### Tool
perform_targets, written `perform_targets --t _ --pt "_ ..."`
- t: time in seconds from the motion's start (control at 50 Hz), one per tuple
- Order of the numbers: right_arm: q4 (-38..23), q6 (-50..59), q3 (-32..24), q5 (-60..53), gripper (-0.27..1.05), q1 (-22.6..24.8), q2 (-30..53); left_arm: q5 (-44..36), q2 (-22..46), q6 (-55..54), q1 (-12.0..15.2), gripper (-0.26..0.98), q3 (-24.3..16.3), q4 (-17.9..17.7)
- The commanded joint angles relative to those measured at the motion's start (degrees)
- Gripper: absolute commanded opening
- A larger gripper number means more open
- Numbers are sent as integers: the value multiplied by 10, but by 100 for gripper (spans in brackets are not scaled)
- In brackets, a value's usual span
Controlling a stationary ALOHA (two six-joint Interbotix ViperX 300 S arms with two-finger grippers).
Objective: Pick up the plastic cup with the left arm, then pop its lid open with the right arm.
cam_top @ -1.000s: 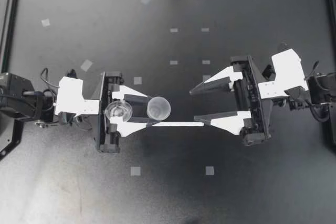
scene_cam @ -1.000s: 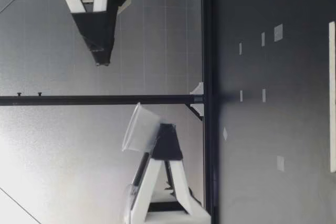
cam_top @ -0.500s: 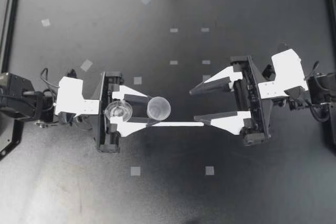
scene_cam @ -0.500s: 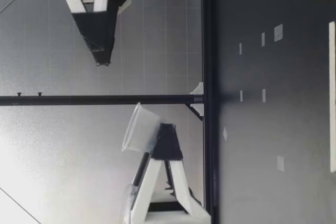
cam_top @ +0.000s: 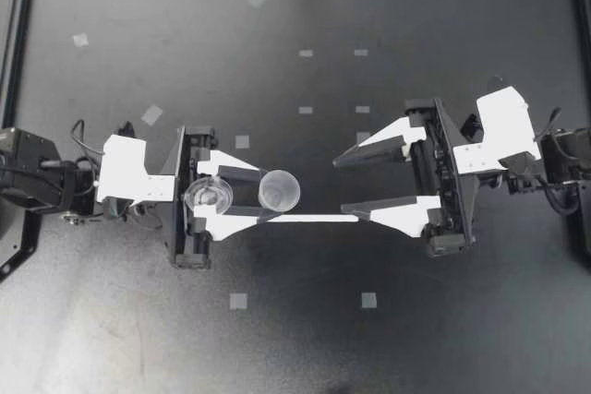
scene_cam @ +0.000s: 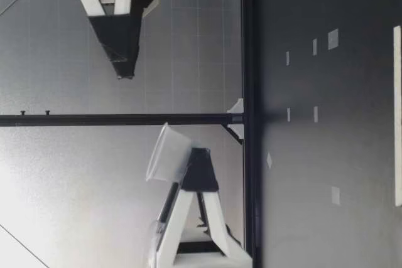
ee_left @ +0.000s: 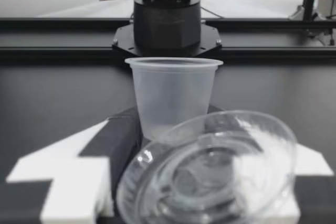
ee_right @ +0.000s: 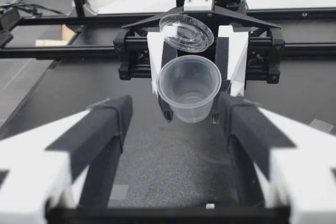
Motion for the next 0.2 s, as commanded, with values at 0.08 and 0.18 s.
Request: perform_targets --t 0.08,0.18 --pt "1 1 -5 -5 67 -3 -4 -2 -13 1 1 7 -7 1" --pt "2 0 -5 -5 67 -3 -4 -2 -13 1 1 7 -8 1"
